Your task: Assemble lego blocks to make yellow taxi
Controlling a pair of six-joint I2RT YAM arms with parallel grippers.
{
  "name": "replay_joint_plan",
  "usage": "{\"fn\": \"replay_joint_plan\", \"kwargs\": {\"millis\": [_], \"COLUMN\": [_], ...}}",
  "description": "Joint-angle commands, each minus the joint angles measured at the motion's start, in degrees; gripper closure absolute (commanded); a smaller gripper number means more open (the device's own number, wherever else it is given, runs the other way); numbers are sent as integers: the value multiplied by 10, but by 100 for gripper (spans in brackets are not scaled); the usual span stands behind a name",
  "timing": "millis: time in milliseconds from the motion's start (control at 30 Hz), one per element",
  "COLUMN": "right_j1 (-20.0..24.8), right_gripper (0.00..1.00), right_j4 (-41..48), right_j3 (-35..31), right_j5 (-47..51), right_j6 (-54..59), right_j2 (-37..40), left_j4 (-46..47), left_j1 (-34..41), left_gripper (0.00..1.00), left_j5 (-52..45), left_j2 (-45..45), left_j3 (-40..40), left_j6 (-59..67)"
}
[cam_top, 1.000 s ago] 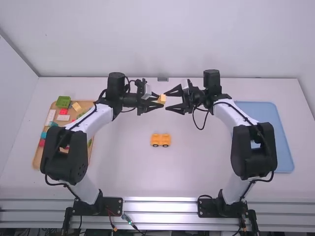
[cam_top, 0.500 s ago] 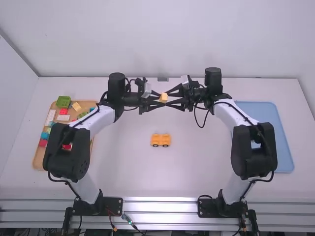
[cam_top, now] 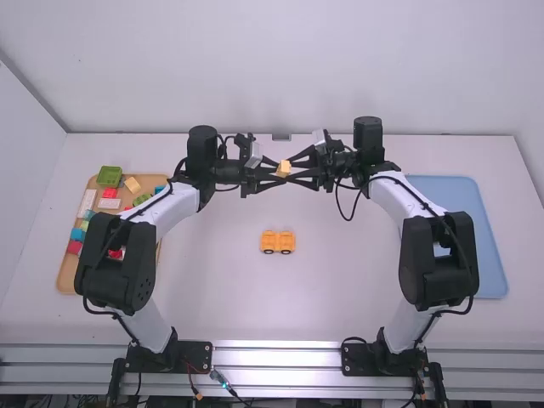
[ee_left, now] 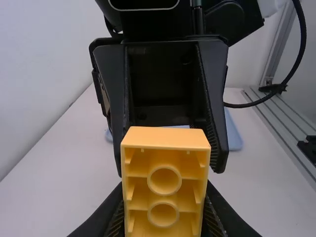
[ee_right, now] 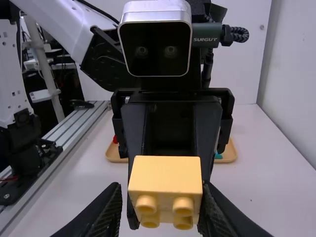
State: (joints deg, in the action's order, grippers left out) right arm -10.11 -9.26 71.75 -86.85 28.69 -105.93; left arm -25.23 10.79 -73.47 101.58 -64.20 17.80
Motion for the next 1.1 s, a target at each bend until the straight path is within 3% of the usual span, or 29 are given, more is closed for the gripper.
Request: {"fn": "replay_joint_plan", "kwargs": {"millis": [0, 833, 867, 900, 1000, 1067], "right_j1": [-1, -8, -8, -8, -8, -8], "right_gripper": [59, 69, 72, 74, 76, 77], "right_j4": [-2, -9, -10, -10, -13, -15], "right_j3": [-5, -5, -5, -5, -5, -5], "right_j5": [-19, -2, -2, -2, -2, -1], "right_j6": [-2, -2, -2, -2, -5, -6], "right_j2": [-1, -1, -1, -1, -1, -1], "left_j4": [-5, -8, -8, -8, -8, -8], "left_j1": [2, 12, 12, 12, 12, 12], "left_gripper": [98, 97, 91, 73, 1, 1], "left_j5": [3, 26, 26, 26, 26, 26], "left_j2": [6, 6, 6, 6, 6, 6], "left_j3": [2, 5, 5, 5, 5, 5], "left_j6": [-5, -4, -4, -4, -3, 0]}}
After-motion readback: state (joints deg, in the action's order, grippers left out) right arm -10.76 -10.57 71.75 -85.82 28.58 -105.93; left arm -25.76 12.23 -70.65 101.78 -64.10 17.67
